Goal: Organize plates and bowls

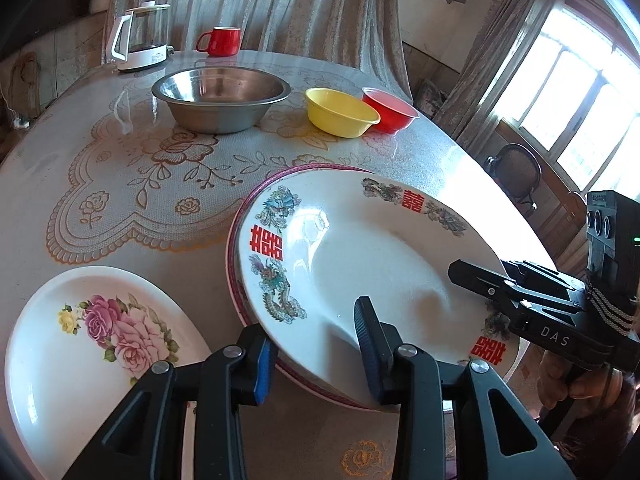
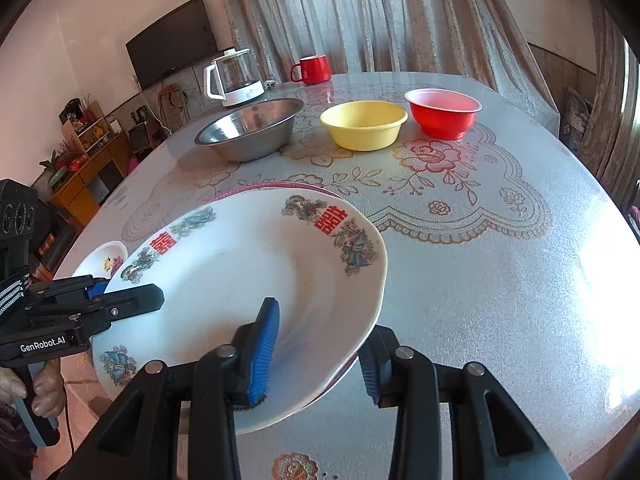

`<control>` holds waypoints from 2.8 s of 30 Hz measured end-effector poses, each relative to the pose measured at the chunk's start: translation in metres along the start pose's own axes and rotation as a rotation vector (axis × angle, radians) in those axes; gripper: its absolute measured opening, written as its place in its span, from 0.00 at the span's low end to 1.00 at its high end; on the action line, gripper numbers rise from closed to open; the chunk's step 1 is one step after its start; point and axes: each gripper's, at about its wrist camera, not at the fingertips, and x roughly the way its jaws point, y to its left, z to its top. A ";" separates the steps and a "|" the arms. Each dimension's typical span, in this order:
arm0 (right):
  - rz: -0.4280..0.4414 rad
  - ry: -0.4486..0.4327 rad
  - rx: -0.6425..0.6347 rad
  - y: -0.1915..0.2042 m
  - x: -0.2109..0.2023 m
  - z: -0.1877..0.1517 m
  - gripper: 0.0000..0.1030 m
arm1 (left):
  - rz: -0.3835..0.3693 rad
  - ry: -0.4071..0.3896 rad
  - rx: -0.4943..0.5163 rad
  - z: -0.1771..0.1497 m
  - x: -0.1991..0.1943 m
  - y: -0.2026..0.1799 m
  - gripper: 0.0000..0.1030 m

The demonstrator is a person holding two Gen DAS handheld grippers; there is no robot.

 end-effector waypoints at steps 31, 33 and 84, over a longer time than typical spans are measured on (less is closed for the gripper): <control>-0.147 -0.041 -0.080 0.000 -0.008 -0.010 0.32 | 0.061 -0.039 0.011 -0.015 -0.023 -0.006 0.36; -0.159 -0.048 -0.105 0.005 -0.008 -0.011 0.32 | 0.047 -0.060 -0.006 -0.016 -0.030 -0.003 0.37; 0.546 -0.030 -0.227 0.108 -0.030 -0.013 0.43 | 0.320 -0.152 -0.244 -0.048 -0.088 0.091 0.38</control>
